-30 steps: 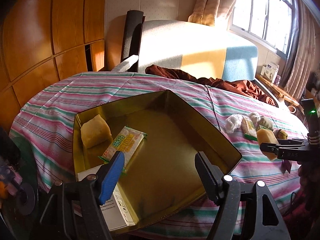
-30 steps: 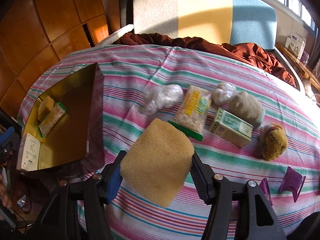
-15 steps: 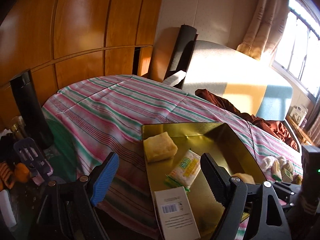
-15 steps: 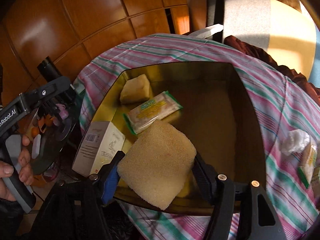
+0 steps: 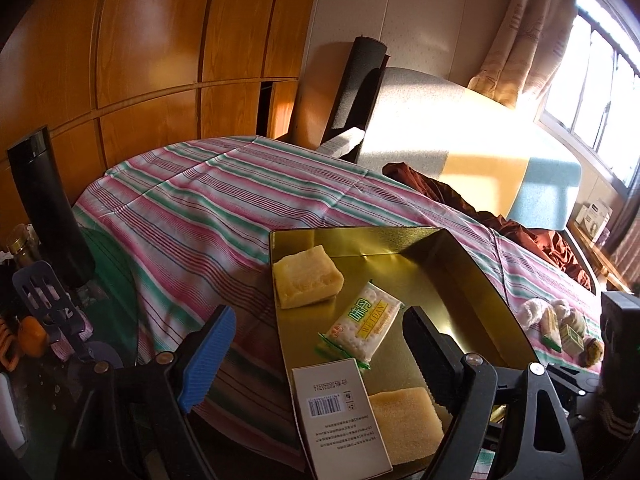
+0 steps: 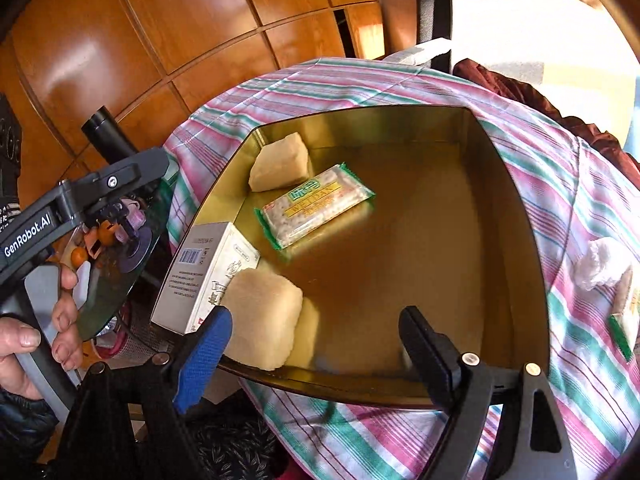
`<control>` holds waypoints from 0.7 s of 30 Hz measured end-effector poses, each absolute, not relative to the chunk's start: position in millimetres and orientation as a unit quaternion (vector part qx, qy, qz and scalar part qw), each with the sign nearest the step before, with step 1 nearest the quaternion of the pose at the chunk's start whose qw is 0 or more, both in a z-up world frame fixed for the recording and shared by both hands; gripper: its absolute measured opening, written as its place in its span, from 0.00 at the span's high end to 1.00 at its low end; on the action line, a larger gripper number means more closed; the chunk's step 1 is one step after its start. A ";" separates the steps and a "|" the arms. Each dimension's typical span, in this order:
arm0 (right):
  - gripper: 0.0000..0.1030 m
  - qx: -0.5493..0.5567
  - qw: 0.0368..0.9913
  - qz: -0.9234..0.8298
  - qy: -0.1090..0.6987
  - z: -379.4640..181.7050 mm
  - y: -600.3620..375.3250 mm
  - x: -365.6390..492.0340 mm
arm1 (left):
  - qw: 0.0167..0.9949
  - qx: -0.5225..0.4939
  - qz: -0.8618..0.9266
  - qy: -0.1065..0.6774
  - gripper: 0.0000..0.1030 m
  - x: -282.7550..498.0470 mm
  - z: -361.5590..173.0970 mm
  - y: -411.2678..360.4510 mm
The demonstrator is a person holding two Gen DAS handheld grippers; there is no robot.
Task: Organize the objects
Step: 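Carry the yellow sponge into the gold tray and release it with the right tool, then move both tools toward the purple wrapper and yellow knitted sock on the bed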
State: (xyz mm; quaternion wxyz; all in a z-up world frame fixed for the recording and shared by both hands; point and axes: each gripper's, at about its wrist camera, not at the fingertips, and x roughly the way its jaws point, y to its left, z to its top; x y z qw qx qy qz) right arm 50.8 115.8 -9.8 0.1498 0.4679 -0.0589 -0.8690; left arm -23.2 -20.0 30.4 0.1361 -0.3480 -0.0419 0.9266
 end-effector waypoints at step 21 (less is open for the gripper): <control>0.15 0.433 -0.202 -0.863 -0.165 22.0 384.3 153.4 | 0.325 -0.359 0.872 0.070 0.16 26.0 28.6 128.6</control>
